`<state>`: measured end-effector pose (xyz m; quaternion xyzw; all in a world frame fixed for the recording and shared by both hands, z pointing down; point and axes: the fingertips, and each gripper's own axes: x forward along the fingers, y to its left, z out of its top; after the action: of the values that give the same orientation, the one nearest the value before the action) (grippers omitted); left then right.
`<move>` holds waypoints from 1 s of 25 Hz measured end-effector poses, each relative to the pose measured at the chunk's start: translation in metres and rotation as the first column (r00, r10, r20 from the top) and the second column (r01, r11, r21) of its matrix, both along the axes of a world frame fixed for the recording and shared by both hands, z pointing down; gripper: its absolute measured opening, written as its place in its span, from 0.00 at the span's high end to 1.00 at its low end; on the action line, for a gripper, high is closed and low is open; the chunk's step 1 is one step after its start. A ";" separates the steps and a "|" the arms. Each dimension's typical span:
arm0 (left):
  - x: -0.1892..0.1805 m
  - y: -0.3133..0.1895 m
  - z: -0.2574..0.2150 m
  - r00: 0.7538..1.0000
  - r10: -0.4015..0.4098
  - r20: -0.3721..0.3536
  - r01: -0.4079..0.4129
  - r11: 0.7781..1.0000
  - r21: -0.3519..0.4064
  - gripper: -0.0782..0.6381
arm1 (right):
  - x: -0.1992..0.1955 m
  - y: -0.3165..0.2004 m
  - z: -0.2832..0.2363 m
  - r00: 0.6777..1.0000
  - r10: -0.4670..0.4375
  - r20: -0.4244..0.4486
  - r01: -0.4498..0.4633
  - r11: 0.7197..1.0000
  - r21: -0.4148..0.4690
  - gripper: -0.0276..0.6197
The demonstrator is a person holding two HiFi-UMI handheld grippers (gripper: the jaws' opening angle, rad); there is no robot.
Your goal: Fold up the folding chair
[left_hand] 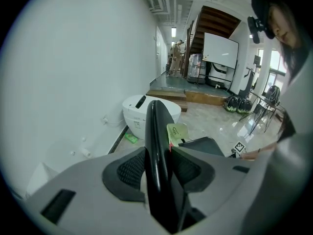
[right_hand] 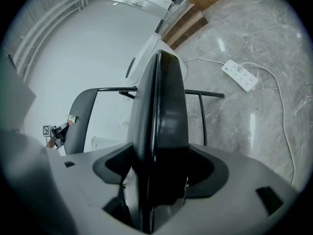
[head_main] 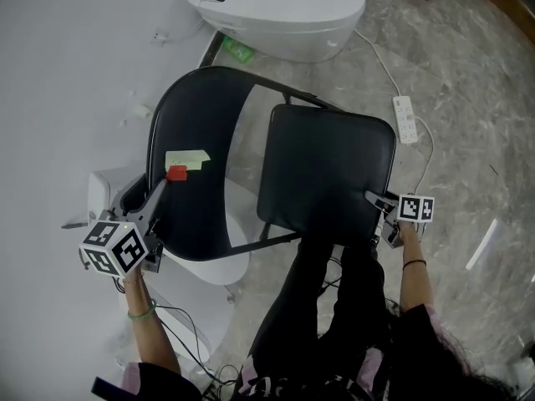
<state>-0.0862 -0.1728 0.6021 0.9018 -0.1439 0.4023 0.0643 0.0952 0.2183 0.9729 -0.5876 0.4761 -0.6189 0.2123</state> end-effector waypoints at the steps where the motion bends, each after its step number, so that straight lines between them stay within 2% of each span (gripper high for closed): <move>1: 0.000 0.001 -0.005 1.000 0.009 -0.001 -0.009 1.000 0.001 0.67 | -0.004 -0.001 -0.006 1.000 0.004 -0.001 -0.004 1.000 -0.008 0.44; 4: 0.006 0.011 -0.022 1.000 0.020 0.005 -0.020 1.000 0.010 0.67 | -0.011 -0.003 -0.026 1.000 0.007 0.005 -0.007 1.000 -0.011 0.45; 7: 0.015 0.020 -0.041 1.000 0.013 0.003 -0.013 1.000 0.021 0.67 | -0.013 -0.007 -0.053 1.000 -0.004 0.010 0.004 1.000 0.025 0.48; 13: 0.031 0.042 -0.080 0.999 0.002 -0.048 0.000 1.000 0.029 0.67 | -0.016 -0.026 -0.114 1.000 -0.026 0.005 0.025 0.994 0.103 0.53; 18: 0.038 0.058 -0.110 0.995 -0.004 -0.098 0.006 1.000 0.019 0.68 | -0.027 -0.044 -0.162 0.996 -0.083 -0.010 0.084 0.987 0.135 0.55; 25: 0.040 0.073 -0.143 0.992 -0.004 -0.129 0.008 1.000 0.026 0.69 | -0.049 -0.083 -0.221 0.991 -0.131 -0.018 0.132 0.972 0.193 0.55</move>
<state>-0.0463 -0.0997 0.4592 0.9262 -0.1473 0.3413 0.0629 0.0463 0.1350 0.7522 -0.5331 0.5723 -0.5807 0.2259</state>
